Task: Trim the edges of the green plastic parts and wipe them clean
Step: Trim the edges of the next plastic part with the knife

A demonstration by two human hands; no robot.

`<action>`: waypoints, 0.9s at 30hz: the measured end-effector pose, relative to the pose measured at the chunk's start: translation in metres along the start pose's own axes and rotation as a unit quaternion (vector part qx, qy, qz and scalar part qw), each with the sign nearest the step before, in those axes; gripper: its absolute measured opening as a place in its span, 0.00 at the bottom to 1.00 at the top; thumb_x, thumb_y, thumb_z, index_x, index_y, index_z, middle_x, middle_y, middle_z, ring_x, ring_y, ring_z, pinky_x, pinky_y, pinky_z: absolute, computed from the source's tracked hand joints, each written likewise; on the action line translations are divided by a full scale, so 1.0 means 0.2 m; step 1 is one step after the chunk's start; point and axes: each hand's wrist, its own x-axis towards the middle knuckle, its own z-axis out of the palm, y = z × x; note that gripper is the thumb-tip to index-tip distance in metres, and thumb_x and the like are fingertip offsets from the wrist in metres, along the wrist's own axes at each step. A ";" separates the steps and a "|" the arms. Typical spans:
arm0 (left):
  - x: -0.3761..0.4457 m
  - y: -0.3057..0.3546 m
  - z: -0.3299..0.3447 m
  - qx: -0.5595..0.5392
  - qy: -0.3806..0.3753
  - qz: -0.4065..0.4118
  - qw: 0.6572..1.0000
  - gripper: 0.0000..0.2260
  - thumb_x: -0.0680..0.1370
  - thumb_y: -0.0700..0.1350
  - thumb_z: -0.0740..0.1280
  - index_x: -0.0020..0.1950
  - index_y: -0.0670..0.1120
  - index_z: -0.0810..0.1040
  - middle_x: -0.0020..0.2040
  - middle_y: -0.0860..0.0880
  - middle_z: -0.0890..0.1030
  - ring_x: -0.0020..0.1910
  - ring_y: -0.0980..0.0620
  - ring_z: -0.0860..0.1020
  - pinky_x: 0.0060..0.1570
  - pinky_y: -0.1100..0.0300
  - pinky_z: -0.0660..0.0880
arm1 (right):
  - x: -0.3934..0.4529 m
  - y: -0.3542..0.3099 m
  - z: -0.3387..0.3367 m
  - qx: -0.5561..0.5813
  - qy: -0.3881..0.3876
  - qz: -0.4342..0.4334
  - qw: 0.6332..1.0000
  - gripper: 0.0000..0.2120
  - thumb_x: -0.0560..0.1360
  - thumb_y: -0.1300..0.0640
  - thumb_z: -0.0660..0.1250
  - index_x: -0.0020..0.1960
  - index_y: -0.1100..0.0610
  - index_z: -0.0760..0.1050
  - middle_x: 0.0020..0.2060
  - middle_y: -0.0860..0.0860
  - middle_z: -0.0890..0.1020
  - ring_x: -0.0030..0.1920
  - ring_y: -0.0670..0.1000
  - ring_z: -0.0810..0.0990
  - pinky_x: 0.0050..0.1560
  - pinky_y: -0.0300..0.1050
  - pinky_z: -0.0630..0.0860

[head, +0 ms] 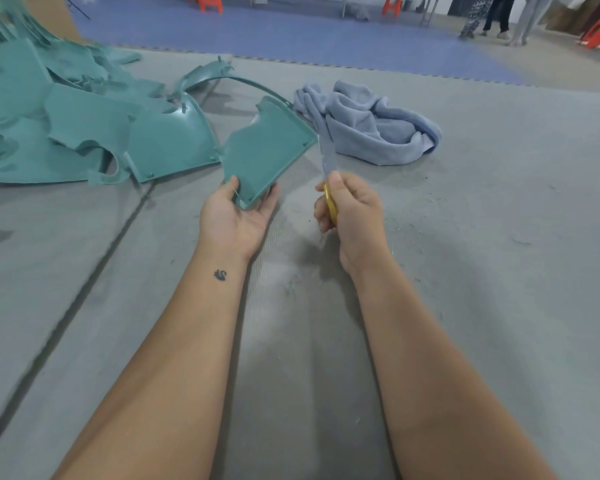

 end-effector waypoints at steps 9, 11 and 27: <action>-0.02 -0.03 0.01 0.135 -0.065 -0.004 0.989 0.14 0.82 0.32 0.51 0.56 0.41 0.75 0.49 0.41 0.84 0.48 0.42 0.83 0.46 0.46 0.81 | 0.00 0.01 0.03 -0.047 -0.041 0.022 0.998 0.22 0.82 0.47 0.56 0.39 0.54 0.81 0.25 0.46 0.66 0.28 0.44 0.64 0.32 0.37 0.63; -0.02 -0.03 0.01 0.130 -0.068 -0.010 0.989 0.15 0.82 0.32 0.50 0.57 0.41 0.75 0.55 0.38 0.81 0.55 0.38 0.80 0.53 0.42 0.78 | 0.00 0.01 0.04 -0.086 -0.054 0.016 0.995 0.15 0.80 0.50 0.60 0.40 0.56 0.80 0.25 0.43 0.67 0.28 0.42 0.65 0.34 0.38 0.62; 0.00 -0.03 0.03 0.024 -0.019 -0.014 0.999 0.10 0.83 0.33 0.52 0.51 0.39 0.73 0.47 0.41 0.79 0.42 0.45 0.81 0.52 0.48 0.79 | -0.01 0.02 0.04 -0.175 -0.141 -0.002 0.974 0.13 0.80 0.61 0.63 0.36 0.54 0.74 0.21 0.48 0.72 0.22 0.44 0.65 0.26 0.34 0.64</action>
